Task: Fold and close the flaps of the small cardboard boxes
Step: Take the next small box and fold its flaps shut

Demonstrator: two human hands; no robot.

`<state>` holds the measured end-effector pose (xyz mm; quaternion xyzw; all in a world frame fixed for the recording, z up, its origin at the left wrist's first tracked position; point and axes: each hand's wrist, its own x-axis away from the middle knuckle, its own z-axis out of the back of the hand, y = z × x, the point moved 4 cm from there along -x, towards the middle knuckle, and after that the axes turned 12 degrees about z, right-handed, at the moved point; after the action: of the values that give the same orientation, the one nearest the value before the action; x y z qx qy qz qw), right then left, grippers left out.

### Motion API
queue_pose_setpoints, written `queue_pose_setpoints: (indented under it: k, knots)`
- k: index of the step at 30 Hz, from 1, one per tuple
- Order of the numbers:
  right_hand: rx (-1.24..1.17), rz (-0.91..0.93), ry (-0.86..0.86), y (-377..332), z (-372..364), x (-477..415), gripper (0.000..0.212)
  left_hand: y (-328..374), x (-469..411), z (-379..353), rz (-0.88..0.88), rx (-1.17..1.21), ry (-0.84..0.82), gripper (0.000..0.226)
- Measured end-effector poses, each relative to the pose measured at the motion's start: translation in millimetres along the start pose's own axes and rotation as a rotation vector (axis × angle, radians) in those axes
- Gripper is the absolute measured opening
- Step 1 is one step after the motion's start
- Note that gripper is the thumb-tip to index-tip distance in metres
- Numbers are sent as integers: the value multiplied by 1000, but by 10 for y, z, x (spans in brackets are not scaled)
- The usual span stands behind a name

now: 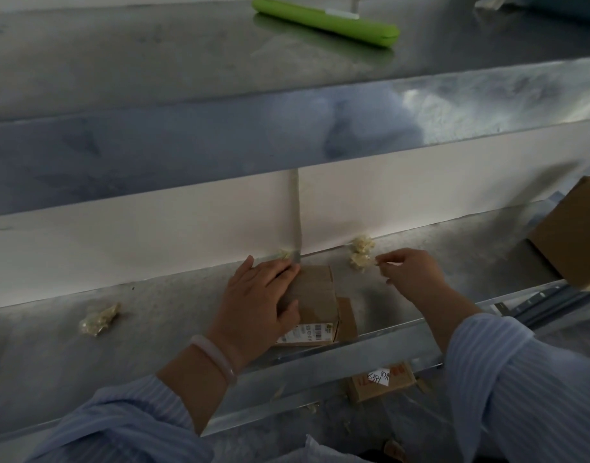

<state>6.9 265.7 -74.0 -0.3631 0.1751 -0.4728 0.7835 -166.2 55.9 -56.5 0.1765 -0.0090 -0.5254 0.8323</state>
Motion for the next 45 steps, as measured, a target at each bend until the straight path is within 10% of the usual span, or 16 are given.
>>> queue_pose_setpoints:
  k: [16, 23, 34, 38, 42, 45]
  knots:
    - [147, 143, -36, -563, -265, -139, 13, -230, 133, 160, 372, 330, 124, 96]
    - [110, 394, -39, -939, -427, 162, 26, -434, 169, 219, 545, 663, 23, 65]
    - [72, 246, -7, -851, -454, -16, 6, -545, 196, 236, 706, 700, 8, 53]
    - [66, 264, -170, -854, -505, 14, 41, -619, 244, 207, 794, 840, -50, 39]
    - [207, 572, -9, -1105, -406, 378, 33, -676, 251, 239, 827, 905, -20, 21]
    - [423, 830, -270, -1346, -589, 758, 51, -684, 233, 272, 857, 991, -10, 10]
